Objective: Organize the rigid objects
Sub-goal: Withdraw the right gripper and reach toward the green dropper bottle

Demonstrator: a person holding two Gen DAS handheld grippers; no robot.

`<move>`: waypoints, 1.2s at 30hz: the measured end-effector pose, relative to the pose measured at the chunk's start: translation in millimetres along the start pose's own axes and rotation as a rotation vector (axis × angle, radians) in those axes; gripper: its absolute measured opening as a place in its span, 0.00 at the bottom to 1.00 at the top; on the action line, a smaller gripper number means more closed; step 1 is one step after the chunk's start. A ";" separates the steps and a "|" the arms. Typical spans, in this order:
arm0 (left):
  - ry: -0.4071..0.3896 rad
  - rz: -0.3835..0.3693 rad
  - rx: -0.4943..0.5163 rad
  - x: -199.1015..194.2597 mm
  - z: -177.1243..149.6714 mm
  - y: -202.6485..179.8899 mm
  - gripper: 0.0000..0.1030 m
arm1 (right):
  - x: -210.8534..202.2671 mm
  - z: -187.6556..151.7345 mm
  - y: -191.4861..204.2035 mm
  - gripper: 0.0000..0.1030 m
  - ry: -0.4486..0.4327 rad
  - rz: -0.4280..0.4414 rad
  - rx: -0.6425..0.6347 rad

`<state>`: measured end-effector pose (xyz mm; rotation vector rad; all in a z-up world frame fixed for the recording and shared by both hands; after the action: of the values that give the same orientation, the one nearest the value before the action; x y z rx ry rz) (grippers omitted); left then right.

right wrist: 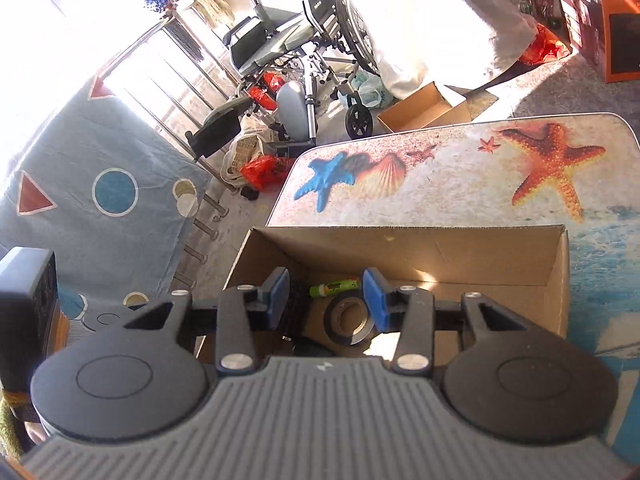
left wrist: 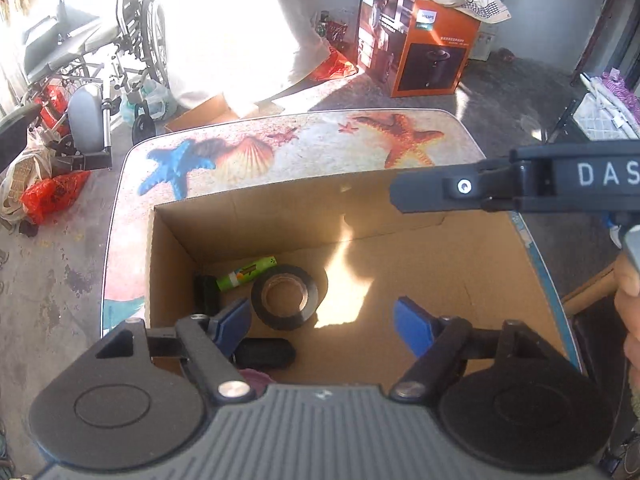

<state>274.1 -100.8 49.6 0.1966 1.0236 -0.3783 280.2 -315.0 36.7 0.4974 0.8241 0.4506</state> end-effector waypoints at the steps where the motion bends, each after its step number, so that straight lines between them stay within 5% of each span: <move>1: -0.023 -0.025 0.002 -8.6 -0.9 -5.3 0.80 | -19.9 -6.7 7.8 0.43 -0.039 0.007 -0.019; 7: -0.149 -0.153 0.031 -71.2 -50.8 -24.6 0.90 | -121.7 -69.5 44.1 0.59 -0.233 -0.012 -0.128; 11: -0.229 -0.093 0.023 -76.5 -100.3 -35.9 0.94 | -171.5 -129.7 54.0 0.66 -0.332 -0.052 -0.154; 15: -0.216 -0.099 0.097 -68.2 -147.3 -54.0 0.94 | -188.0 -185.1 54.9 0.79 -0.360 -0.130 -0.162; 23: -0.148 -0.121 0.127 -34.1 -212.5 -76.7 0.94 | -164.9 -262.2 42.6 0.99 -0.242 -0.273 -0.149; 31: -0.177 -0.079 0.148 -20.7 -234.3 -78.7 0.97 | -142.3 -265.9 41.6 0.99 -0.132 -0.475 -0.289; 36: -0.197 -0.167 0.148 -26.2 -236.1 -76.6 1.00 | -138.5 -262.2 35.1 0.99 -0.093 -0.477 -0.306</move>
<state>44.4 -86.9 -47.1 0.2033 0.8204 -0.6144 -13.6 -301.2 -15.1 0.0308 0.7381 0.1058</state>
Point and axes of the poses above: each gripper's, at about its wrist camera, not at the fingertips, and x roughly the way its jaws point, y to its left, z to its top, the point moved 2 cm from there along x, roughly the way its jaws point, and after that the axes turned 3 degrees about z, right-handed, at the moved point
